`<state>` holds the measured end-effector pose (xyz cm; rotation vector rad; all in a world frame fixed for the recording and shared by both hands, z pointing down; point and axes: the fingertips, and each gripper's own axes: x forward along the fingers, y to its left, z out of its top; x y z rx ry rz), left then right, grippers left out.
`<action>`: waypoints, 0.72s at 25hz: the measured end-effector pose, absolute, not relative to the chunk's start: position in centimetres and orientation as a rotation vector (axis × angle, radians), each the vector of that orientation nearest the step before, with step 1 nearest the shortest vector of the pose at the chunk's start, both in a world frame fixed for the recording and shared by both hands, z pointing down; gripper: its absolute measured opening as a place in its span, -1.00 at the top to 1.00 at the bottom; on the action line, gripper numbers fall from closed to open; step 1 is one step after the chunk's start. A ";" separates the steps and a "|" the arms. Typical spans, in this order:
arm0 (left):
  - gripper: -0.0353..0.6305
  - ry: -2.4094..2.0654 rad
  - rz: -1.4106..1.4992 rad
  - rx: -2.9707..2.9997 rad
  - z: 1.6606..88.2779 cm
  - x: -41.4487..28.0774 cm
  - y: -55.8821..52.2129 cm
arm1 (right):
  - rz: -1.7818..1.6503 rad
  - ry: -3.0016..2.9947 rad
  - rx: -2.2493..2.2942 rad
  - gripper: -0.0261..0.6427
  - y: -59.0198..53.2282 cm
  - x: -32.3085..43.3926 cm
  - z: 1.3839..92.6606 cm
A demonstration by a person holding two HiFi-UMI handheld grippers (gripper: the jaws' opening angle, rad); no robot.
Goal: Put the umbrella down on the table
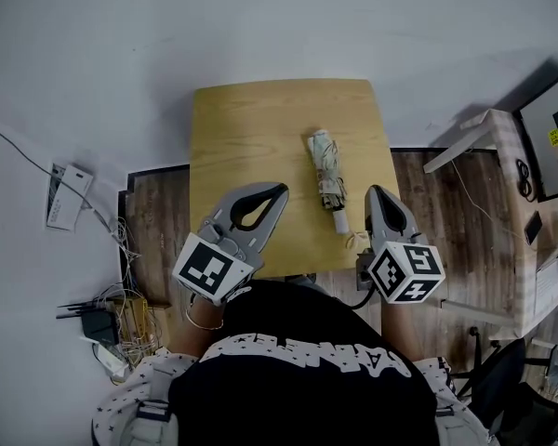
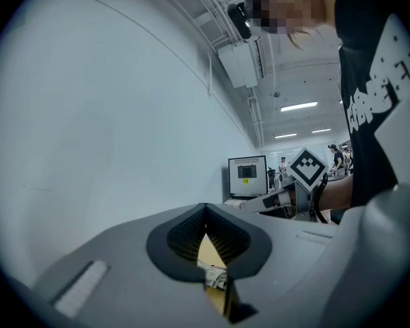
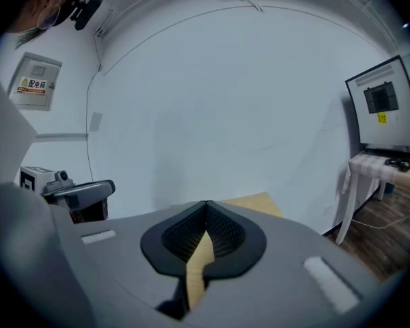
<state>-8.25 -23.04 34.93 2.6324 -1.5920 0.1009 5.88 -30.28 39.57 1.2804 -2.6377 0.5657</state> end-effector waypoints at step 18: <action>0.91 -1.604 0.067 2.651 35.0 -9.5 -23.0 | 0.556 -2.637 1.287 0.88 -29.9 5.1 39.4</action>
